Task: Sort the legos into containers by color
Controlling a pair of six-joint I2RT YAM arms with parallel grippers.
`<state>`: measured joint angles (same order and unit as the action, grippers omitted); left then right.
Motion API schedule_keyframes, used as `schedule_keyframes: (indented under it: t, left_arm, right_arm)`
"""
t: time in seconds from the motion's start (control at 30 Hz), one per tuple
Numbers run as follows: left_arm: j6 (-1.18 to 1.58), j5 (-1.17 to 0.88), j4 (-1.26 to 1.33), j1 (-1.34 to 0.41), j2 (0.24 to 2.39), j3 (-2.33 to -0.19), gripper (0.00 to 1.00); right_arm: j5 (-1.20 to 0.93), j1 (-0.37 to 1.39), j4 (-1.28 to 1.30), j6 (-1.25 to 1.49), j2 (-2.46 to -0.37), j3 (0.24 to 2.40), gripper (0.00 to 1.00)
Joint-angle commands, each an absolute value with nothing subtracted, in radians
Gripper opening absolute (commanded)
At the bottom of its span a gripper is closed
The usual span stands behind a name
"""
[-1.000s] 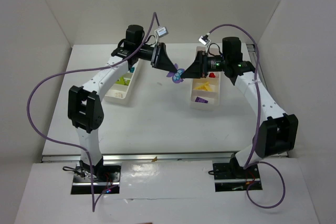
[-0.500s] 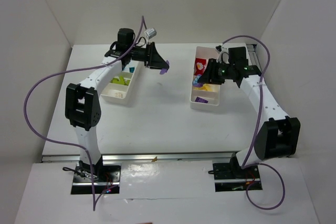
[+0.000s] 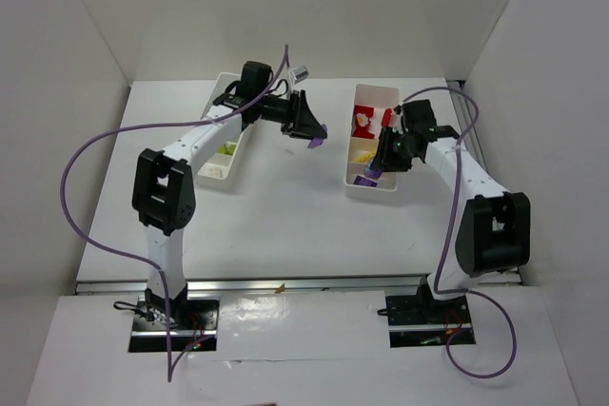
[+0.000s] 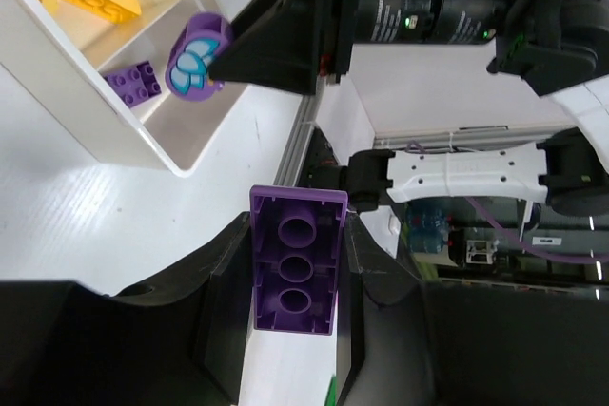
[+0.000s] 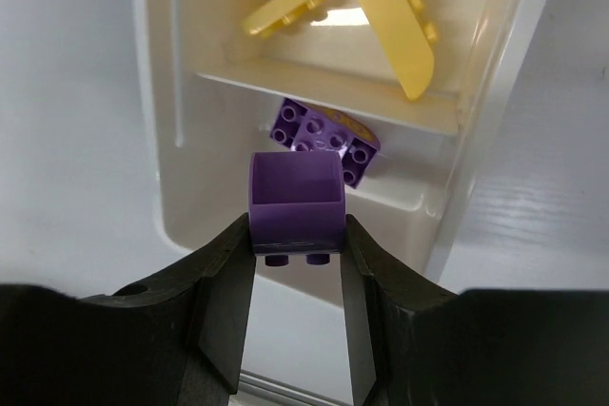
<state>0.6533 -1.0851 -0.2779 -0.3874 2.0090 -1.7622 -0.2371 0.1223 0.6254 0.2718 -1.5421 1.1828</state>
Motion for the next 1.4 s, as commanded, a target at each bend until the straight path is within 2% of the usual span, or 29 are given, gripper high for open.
schedule_keyframes:
  t: [0.0, 0.03, 0.07, 0.1, 0.2, 0.27, 0.37, 0.5, 0.7, 0.77, 0.83, 0.87, 0.9, 0.93, 1.03, 1.1, 1.23, 1.33, 1.37]
  left_arm:
    - [0.623, -1.031, -0.311, -0.416, 2.051, -1.835, 0.0]
    - [0.623, -1.013, -0.34, -0.431, 2.06, -1.859, 0.0]
    - [0.623, -1.003, -0.35, -0.445, 2.078, -1.871, 0.0]
    - [0.614, -1.003, -0.359, -0.445, 2.088, -1.885, 0.0]
    - [0.614, -0.974, -0.383, -0.483, 2.132, -1.957, 0.0]
    - [0.604, -0.951, -0.408, -0.512, 2.16, -1.991, 0.0]
    - [0.614, -0.914, -0.42, -0.557, 2.219, -2.057, 0.0]
    - [0.623, -0.868, -0.44, -0.61, 2.308, -2.149, 0.05]
    - [0.69, -0.864, -0.408, -0.621, 2.431, -2.267, 0.07]
    - [0.69, -0.864, -0.408, -0.621, 2.453, -2.276, 0.23]
    - [0.69, -0.864, -0.408, -0.63, 2.453, -2.276, 0.32]
    - [0.69, -0.864, -0.408, -0.63, 2.462, -2.276, 0.49]
    - [0.69, -0.864, -0.408, -0.64, 2.462, -2.276, 0.59]
    - [0.69, -0.864, -0.408, -0.64, 2.462, -2.276, 0.64]
    - [0.69, -0.873, -0.399, -0.64, 2.471, -2.276, 0.73]
    - [0.69, -0.882, -0.399, -0.649, 2.471, -2.276, 0.83]
    - [0.69, -0.891, -0.399, -0.649, 2.412, -2.267, 0.83]
    - [0.667, -0.902, -0.413, -0.649, 2.355, -2.276, 0.83]
    - [0.654, -0.891, -0.426, -0.649, 2.306, -2.276, 0.84]
  right_arm:
    - [-0.177, 0.146, 0.621, 0.27, -1.536, 1.166, 0.14]
    - [-0.176, 0.146, 0.621, 0.27, -1.536, 1.166, 0.18]
    - [-0.167, 0.146, 0.63, 0.261, -1.536, 1.166, 0.39]
    - [-0.167, 0.146, 0.64, 0.261, -1.536, 1.166, 0.52]
    - [-0.143, 0.155, 0.663, 0.261, -1.503, 1.192, 0.72]
    - [-0.126, 0.155, 0.676, 0.261, -1.482, 1.215, 0.78]
    - [-0.043, 0.155, 0.701, 0.261, -1.434, 1.273, 0.79]
    - [0.176, 0.146, 0.692, 0.291, -1.321, 1.296, 0.79]
    - [0.348, 0.137, 0.615, 0.365, -1.082, 1.198, 0.79]
    - [0.382, 0.137, 0.592, 0.377, -1.037, 1.189, 0.79]
    - [0.418, 0.137, 0.607, 0.377, -1.016, 1.18, 0.79]
    - [0.419, 0.127, 0.617, 0.386, -1.015, 1.18, 0.79]
    - [0.429, 0.127, 0.626, 0.387, -1.028, 1.18, 0.79]
    - [0.43, 0.127, 0.641, 0.387, -1.049, 1.189, 0.79]
    - [0.417, 0.127, 0.641, 0.387, -1.058, 1.189, 0.79]
    - [0.407, 0.127, 0.621, 0.387, -1.058, 1.189, 0.79]
    - [0.407, 0.127, 0.612, 0.387, -1.078, 1.189, 0.79]
    - [0.426, 0.127, 0.621, 0.409, -1.089, 1.2, 0.9]
    - [0.437, 0.127, 0.632, 0.41, -1.101, 1.213, 1.0]
